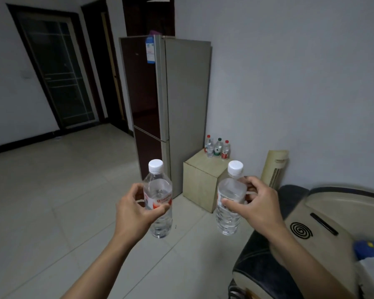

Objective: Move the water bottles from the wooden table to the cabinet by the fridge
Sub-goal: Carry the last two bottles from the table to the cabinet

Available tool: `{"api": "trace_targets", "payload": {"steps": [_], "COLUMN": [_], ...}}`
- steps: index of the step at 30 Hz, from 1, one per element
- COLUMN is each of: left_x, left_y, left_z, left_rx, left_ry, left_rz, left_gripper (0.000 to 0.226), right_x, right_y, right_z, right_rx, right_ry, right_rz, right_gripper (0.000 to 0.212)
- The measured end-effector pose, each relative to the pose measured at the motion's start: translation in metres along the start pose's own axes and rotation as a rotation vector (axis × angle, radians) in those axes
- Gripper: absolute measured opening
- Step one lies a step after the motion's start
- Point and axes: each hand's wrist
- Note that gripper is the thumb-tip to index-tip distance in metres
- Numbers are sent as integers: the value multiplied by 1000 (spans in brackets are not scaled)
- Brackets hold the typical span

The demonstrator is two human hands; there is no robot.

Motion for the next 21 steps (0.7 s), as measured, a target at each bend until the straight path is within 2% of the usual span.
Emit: {"api": "trace_targets", "payload": {"steps": [6,16,21], "left_x": [74,248,308], "left_y": [-48,-108,-136], "left_z": [-42,-101,-118], "left_rx": [-72,-237,-252], "left_ry": [36,-41,-37], "left_rz": [-49,-123,-145], "left_gripper": [49,51,54], "right_x": [65,185,236], "right_y": [-46,-124,-152], "right_z": [36,47,61], "right_rx": [-29,-95,-162], "right_ry": [-63,-97,-77], "right_rz": [-23,115,117], "right_gripper": [54,55,52]}}
Point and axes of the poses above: each hand's wrist, its own x-axis towards the middle knuckle, its own y-axis out of the back of the hand, z = x × y, and after that the axes turned 7 degrees about z, right-handed
